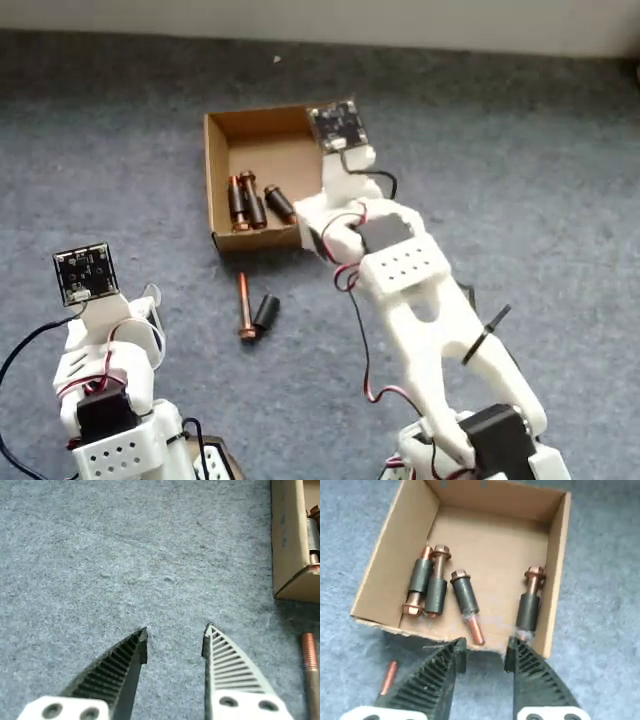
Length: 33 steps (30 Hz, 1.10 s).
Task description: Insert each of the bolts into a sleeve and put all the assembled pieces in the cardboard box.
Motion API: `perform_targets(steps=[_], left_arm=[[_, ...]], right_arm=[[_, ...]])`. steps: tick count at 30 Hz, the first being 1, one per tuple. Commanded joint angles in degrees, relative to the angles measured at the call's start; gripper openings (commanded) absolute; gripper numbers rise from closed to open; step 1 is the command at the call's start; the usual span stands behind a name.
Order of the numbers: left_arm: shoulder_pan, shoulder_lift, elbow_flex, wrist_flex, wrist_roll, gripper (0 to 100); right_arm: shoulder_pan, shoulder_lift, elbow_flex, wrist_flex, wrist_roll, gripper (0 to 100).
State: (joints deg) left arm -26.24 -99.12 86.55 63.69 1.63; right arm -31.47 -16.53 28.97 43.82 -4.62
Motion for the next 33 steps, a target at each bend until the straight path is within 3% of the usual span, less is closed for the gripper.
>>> perform_targets(steps=[1,7,13,31,33], left_arm=[[-0.66,-0.48,-0.22,-0.97,-0.44,20],[-0.66,-0.48,-0.22,-0.88,-0.44,20],[-0.66,-0.48,-0.22,-0.88,-0.44,20],[-0.75,-0.48,-0.22,-0.88,-0.44,20],[-0.75,-0.48,-0.13,-0.88,-0.44,20]], right_arm=[[-4.35,-3.47,1.8,1.8,-8.26,6.7],[-11.21,2.77,3.38,1.8,-21.54,6.7],[-16.4,12.97,1.54,3.82,-28.84,12.6],[-19.47,28.79,-6.2,6.55,-29.45,12.8],[-19.21,28.7,-5.93,6.64,-29.19,9.5]])
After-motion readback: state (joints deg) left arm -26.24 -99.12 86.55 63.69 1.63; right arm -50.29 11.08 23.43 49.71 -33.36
